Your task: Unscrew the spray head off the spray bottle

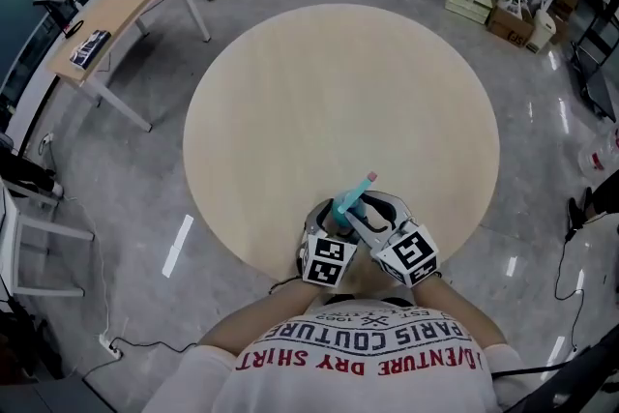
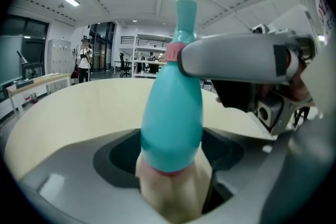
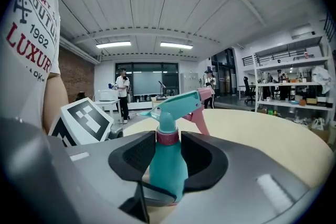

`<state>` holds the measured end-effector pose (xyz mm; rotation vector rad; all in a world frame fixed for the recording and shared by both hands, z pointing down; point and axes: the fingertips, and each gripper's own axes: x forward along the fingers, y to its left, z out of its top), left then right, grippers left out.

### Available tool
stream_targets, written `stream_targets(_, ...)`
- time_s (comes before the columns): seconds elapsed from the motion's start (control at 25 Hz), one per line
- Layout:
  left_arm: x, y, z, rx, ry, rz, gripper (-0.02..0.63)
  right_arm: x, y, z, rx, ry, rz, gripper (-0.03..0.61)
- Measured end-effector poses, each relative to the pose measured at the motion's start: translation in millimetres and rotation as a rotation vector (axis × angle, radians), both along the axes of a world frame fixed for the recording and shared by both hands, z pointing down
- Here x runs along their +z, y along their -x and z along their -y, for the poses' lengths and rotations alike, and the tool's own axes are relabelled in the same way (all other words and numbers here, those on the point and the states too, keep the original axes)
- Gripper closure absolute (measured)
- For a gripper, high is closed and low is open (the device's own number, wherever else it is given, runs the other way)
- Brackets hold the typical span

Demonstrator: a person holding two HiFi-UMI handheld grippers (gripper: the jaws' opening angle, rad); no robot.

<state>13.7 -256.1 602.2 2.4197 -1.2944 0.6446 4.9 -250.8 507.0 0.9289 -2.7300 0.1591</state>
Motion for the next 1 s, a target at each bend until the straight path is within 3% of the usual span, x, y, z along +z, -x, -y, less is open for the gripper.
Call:
stream_targets(0.16,1.3,4.6,-4.0,0.077,0.011,0.021,0.259,0.8,3.8,-5.8,-0.093,0.016,-0.022,0.438)
stream_targets(0.28,2.2,4.0,-6.6,0.186,0.028,0.039,0.259,0.7,2.5,-9.5,-0.205,0.029,-0.057,0.453)
stream_targets(0.52,1.2,-1.7,-19.8,0.595,0.034,0.050,0.261,-0.6,-2.2,-19.7,-0.452,0.067,-0.088,0.466)
stream_targets(0.64,0.7,0.8,-21.8,0.714,0.040,0.062,0.259,-2.1,1.2,-20.0,-0.505,0.078,-0.070,0.466)
stream_targets(0.8,0.1,1.2,-19.9,0.685,0.047,0.062,0.259,-4.9,2.3,-18.6,-0.459,0.054,-0.041,0.456)
stream_targets(0.88,0.8,1.0,-17.0,0.607,0.046,0.056,0.261,-7.6,3.9,-18.8,-0.393,0.039,-0.015,0.368)
stream_targets(1.0,-0.1,2.0,-6.9,0.411,0.044,0.046,0.261,-15.0,4.9,-10.2,-0.216,0.001,0.017,0.365)
